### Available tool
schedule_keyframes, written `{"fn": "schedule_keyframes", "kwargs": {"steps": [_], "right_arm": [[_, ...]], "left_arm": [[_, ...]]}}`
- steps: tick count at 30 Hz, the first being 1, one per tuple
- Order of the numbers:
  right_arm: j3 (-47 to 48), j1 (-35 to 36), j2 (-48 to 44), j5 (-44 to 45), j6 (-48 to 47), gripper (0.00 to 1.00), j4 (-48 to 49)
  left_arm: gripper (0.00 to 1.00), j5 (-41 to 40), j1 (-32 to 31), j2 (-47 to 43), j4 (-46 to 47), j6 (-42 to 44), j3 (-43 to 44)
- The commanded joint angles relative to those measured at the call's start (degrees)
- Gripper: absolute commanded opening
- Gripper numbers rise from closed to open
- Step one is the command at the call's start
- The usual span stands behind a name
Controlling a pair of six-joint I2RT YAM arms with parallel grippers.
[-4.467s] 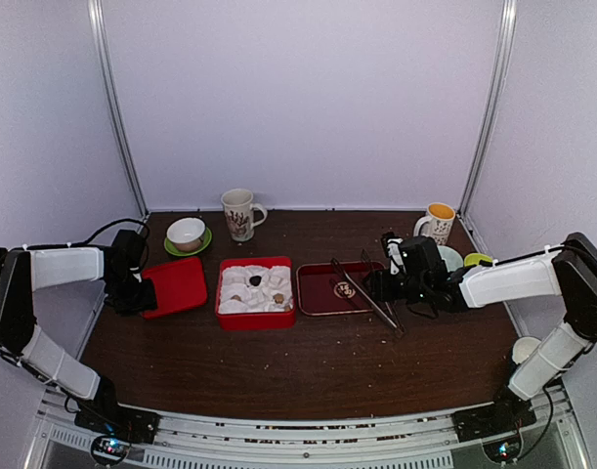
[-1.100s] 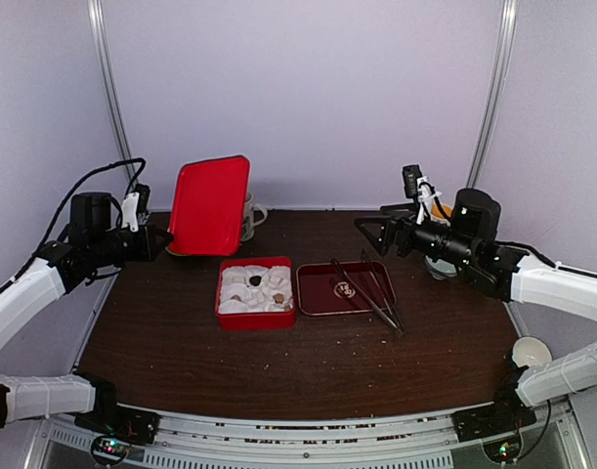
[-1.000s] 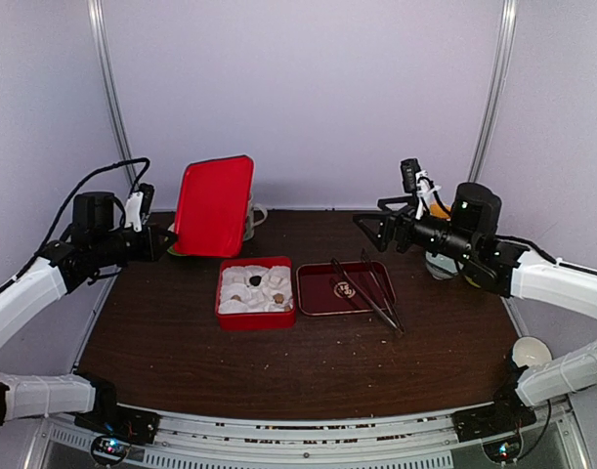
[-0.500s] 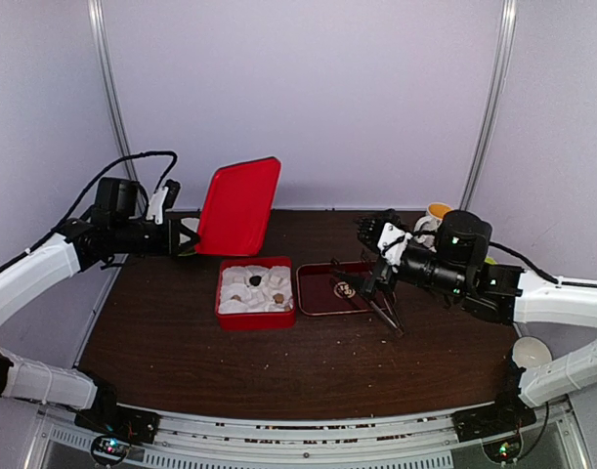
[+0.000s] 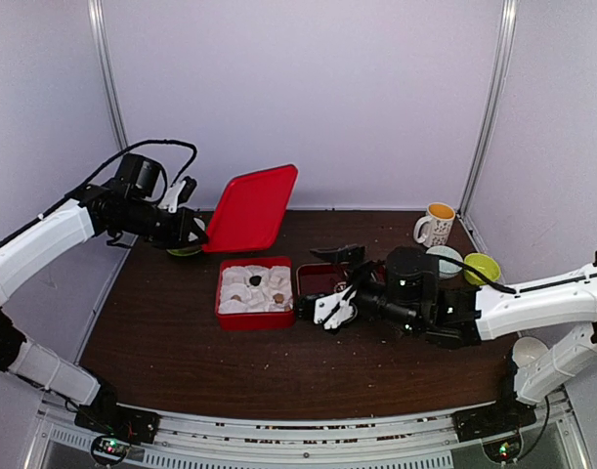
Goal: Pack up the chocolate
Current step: Pass from the left arm to the right
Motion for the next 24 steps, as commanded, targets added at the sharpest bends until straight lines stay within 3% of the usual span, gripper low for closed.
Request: {"fn": "schedule_keyframes", "kwargs": {"steps": [1, 12, 24], "right_arm": [[1.80, 1.96, 3.43, 7.10, -9.64, 0.97, 7.54], [-6.02, 2.54, 0.23, 5.52, -12.95, 0.99, 17.90], [-5.52, 2.54, 0.33, 4.91, -15.02, 0.99, 22.07]], "left_arm": [[0.00, -1.94, -2.16, 0.45, -5.67, -1.05, 3.83], [0.00, -6.40, -2.47, -1.61, -6.58, -3.36, 3.45], [0.00, -5.17, -2.46, -0.59, -10.82, -1.32, 5.12]]}}
